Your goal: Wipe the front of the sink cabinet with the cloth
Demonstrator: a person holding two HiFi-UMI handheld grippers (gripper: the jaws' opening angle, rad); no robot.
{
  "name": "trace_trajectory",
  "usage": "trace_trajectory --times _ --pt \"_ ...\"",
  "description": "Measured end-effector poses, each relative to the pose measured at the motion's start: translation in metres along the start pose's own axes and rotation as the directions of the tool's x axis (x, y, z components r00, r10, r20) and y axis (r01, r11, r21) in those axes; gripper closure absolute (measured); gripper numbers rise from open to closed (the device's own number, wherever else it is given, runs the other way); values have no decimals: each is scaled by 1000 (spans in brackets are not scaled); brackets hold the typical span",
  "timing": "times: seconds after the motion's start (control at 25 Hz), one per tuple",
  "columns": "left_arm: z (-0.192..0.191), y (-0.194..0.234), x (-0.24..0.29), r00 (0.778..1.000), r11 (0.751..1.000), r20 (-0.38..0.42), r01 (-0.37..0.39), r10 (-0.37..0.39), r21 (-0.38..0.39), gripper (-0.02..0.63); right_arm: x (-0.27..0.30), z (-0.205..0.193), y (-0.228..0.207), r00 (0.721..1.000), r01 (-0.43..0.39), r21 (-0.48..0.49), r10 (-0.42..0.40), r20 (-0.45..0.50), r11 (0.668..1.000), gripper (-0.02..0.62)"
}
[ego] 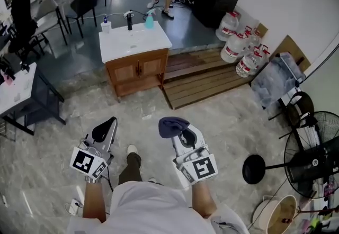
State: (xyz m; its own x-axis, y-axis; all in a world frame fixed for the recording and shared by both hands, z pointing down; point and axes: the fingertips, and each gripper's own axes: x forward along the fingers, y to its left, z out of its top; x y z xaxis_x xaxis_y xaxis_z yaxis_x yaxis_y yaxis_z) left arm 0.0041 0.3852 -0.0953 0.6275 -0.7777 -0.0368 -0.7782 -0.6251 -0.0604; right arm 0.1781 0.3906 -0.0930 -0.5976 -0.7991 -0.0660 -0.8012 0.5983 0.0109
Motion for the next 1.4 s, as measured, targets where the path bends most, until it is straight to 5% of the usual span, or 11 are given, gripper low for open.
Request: trace_trajectory --times 0.32,0.96,1.4 --pt "-28 76 66 1000 1000 7 15 -15 -26 609 81 -26 -40 1000 22 0 -22 -21 1000 537" --pt "-71 352 241 998 992 46 -29 35 -125 609 402 -59 -131 992 -41 -2 41 -119 999 537" --pt "-117 384 298 988 977 -54 -150 144 -153 609 462 -95 -195 977 -152 64 159 -143 986 537"
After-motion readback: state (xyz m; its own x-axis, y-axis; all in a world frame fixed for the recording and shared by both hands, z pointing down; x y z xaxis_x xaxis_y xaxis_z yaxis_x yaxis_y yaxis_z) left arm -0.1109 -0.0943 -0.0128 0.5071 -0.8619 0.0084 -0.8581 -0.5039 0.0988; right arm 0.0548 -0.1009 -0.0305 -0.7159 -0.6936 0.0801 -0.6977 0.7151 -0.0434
